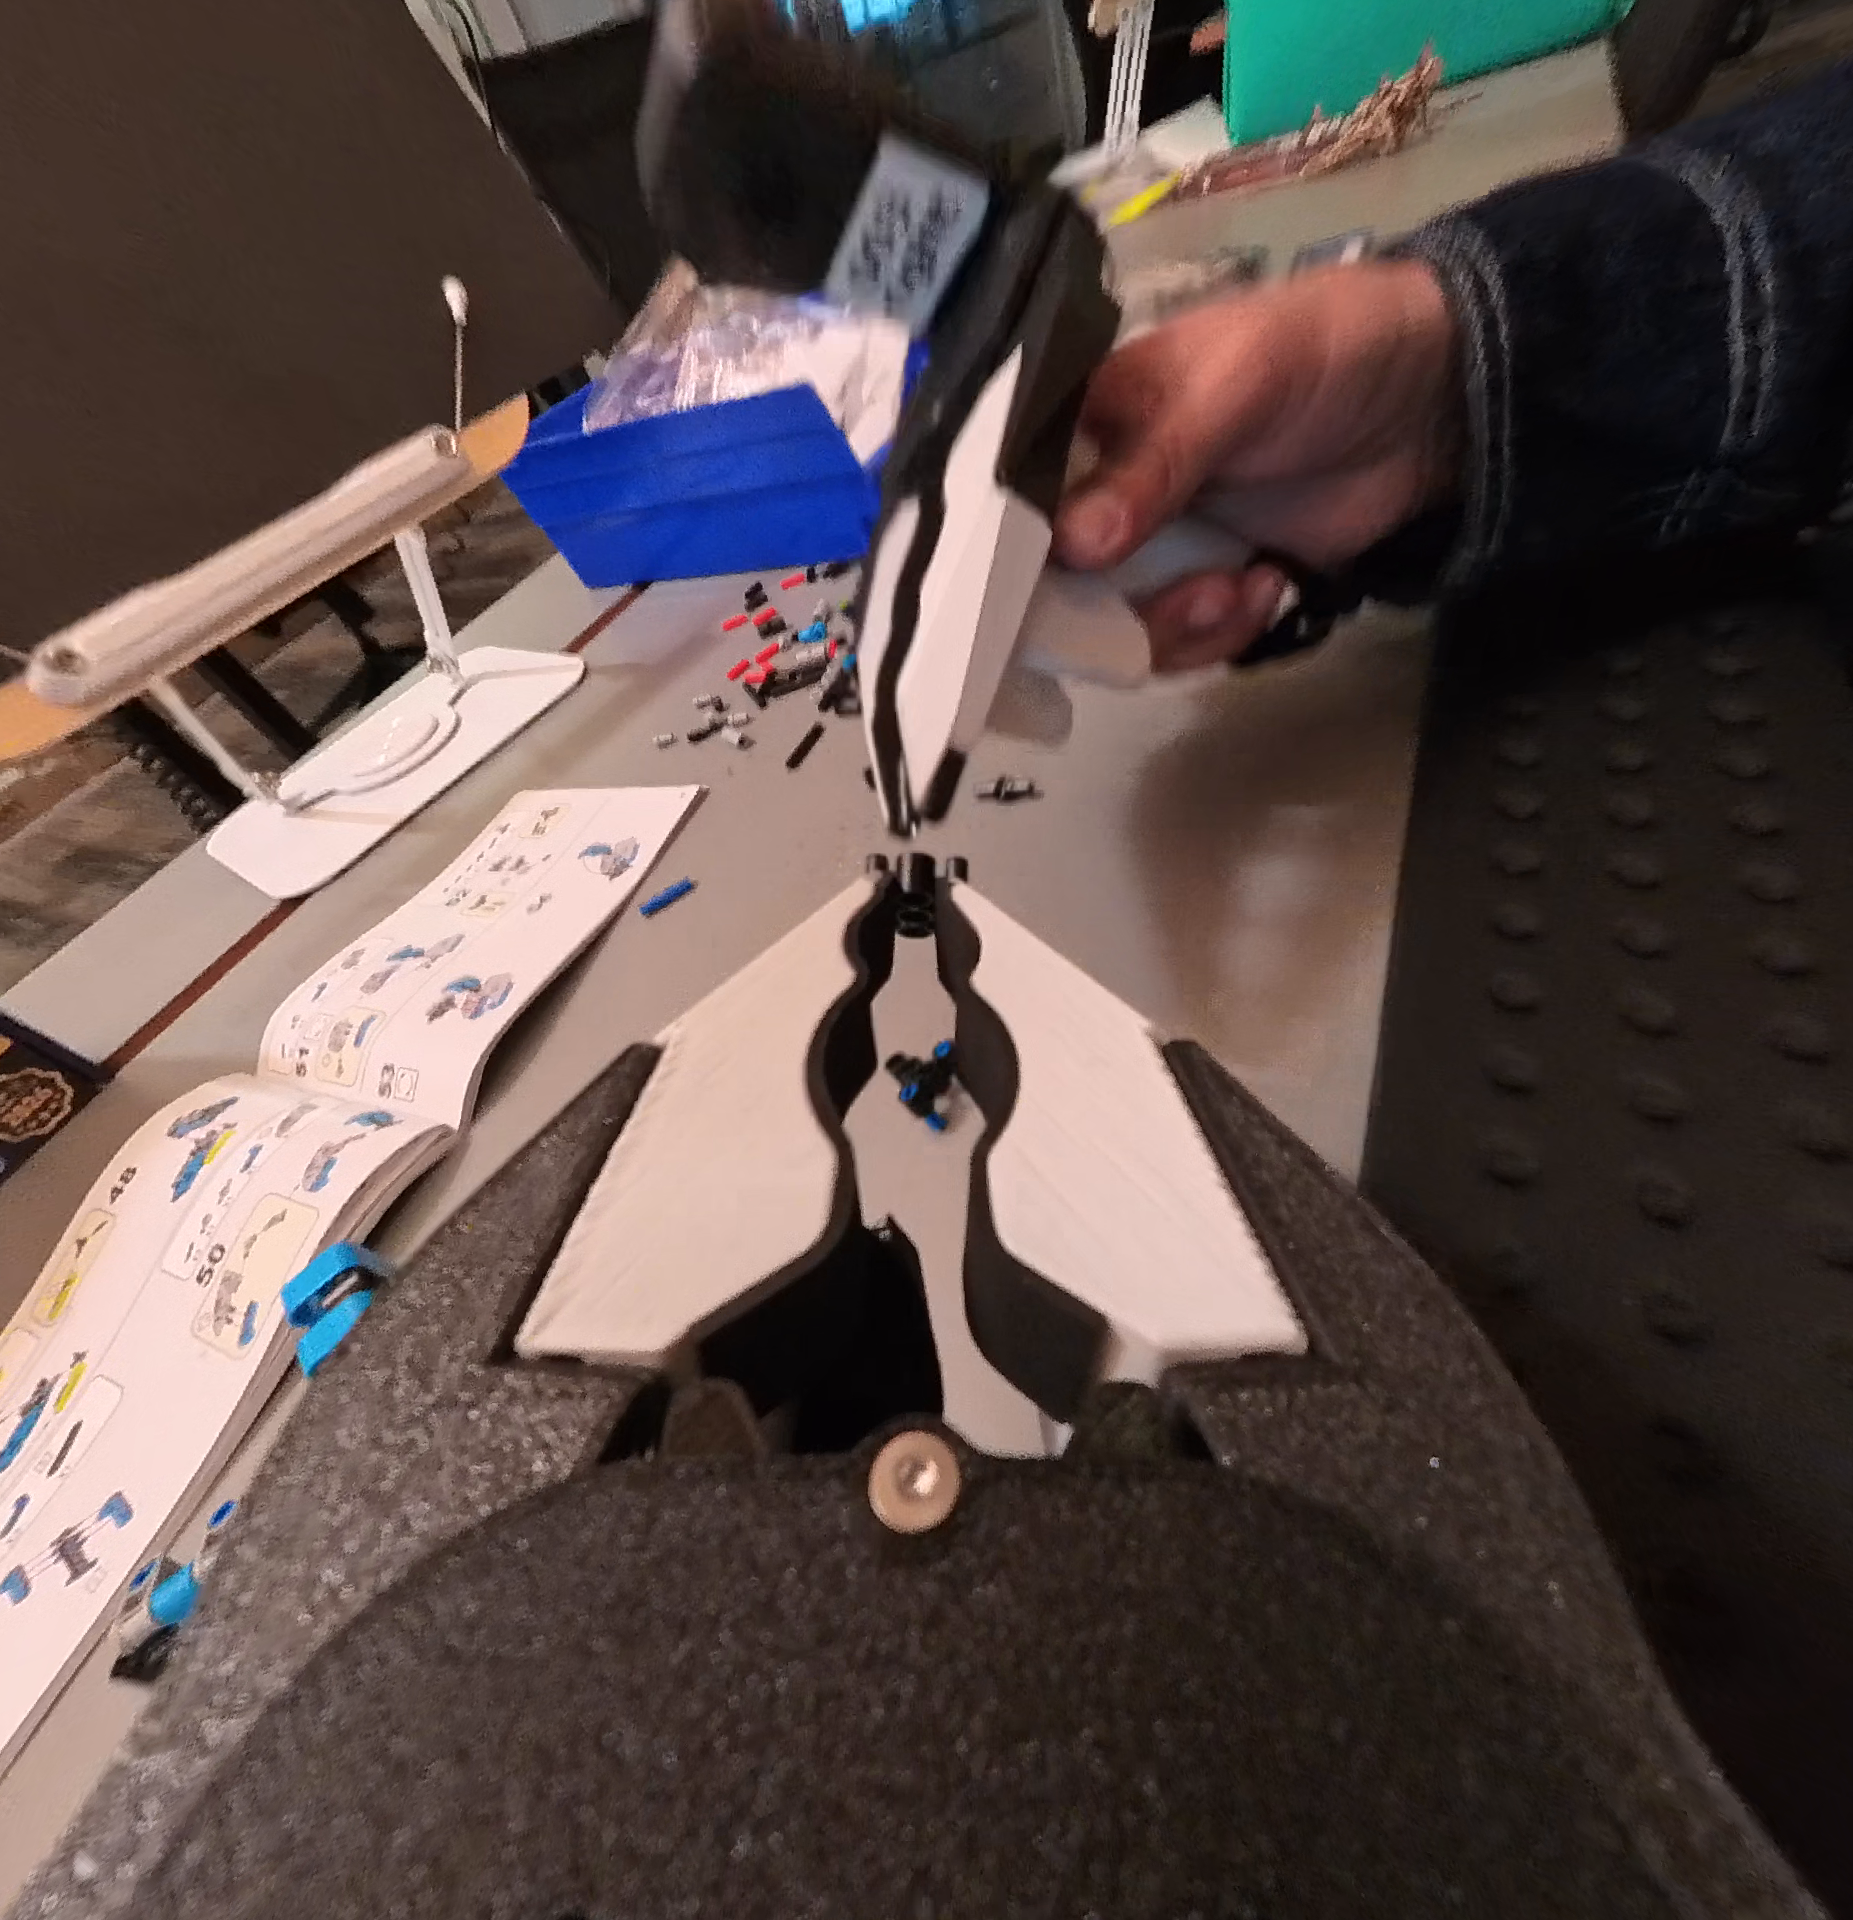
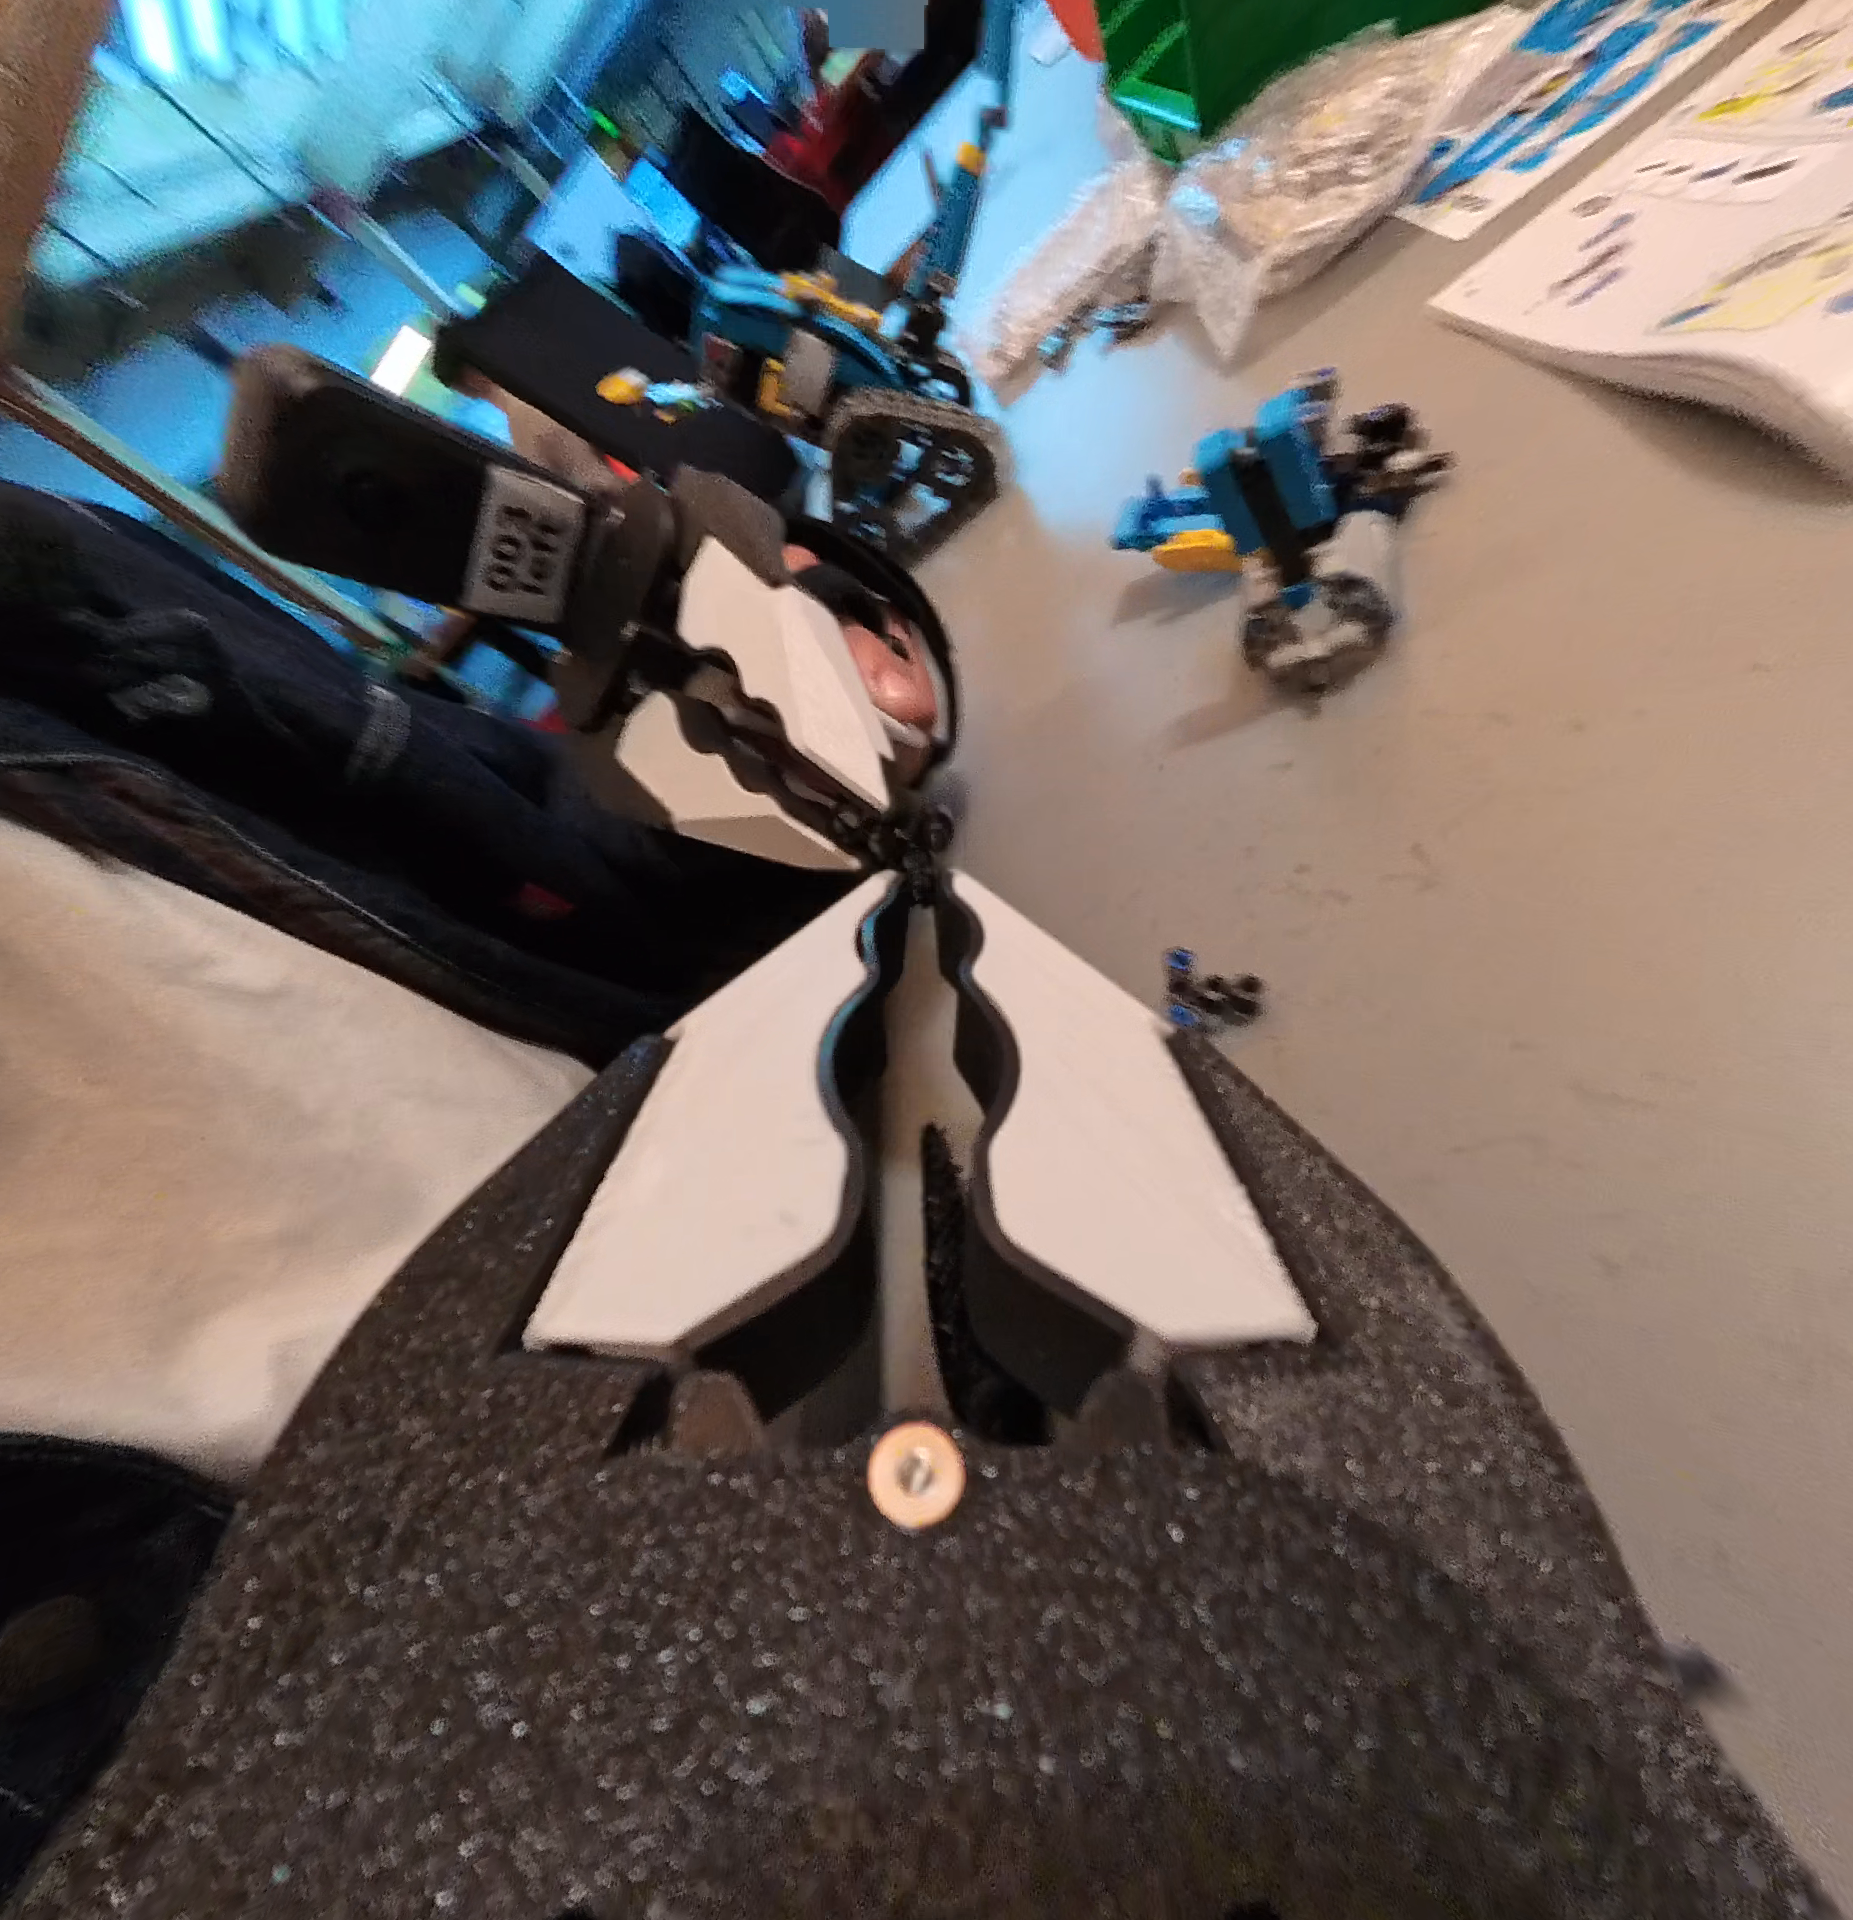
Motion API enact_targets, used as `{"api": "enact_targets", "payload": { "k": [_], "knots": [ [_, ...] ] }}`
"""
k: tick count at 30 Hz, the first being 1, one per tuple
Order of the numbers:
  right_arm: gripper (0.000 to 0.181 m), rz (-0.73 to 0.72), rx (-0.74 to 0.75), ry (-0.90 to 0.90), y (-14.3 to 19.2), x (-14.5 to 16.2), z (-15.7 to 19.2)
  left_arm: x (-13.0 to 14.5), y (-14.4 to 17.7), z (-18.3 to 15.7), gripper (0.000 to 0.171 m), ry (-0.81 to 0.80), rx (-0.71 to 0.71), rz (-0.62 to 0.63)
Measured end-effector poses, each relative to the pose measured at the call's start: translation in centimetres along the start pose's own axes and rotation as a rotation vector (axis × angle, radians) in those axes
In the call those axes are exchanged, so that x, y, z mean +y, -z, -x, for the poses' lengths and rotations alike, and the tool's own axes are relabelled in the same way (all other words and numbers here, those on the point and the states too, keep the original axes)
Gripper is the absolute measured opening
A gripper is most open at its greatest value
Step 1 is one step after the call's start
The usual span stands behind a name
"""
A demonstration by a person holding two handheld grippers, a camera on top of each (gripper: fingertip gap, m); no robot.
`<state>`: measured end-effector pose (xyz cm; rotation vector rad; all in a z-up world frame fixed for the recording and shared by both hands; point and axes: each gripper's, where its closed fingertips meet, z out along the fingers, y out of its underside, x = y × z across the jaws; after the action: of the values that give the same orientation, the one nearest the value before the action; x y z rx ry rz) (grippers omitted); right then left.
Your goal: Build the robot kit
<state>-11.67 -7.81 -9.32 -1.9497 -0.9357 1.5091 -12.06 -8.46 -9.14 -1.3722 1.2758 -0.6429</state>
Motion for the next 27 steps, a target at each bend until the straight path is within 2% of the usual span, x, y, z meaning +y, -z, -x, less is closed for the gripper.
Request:
{"api": "enact_targets", "payload": {
  "k": [2, 6, 8, 12, 27],
  "knots": [
    [0.004, 0.121, 0.125, 0.097, 1.6, 0.8, -1.4, 1.7, -0.6, 0.0, 0.007, -0.023, -0.007, 0.093],
    [0.005, 0.761, 0.380, 0.367, 6.2, 8.6, -4.6, 3.5, -1.5, -0.8, 0.007, -0.100, 0.002, 0.195],
    [0.005, 0.900, 0.437, 0.406, 7.7, 10.3, -5.2, 3.6, -1.5, -1.0, 0.007, -0.100, 0.010, 0.201],
    [0.005, 0.977, 0.447, 0.446, 8.4, 11.5, -5.4, 3.6, -1.5, -0.8, 0.007, -0.076, 0.009, 0.196],
    [0.009, 0.976, 0.474, 0.467, 8.7, 11.5, -5.4, 3.8, -1.4, -1.0, 0.007, -0.076, 0.017, 0.204]
  ]
}}
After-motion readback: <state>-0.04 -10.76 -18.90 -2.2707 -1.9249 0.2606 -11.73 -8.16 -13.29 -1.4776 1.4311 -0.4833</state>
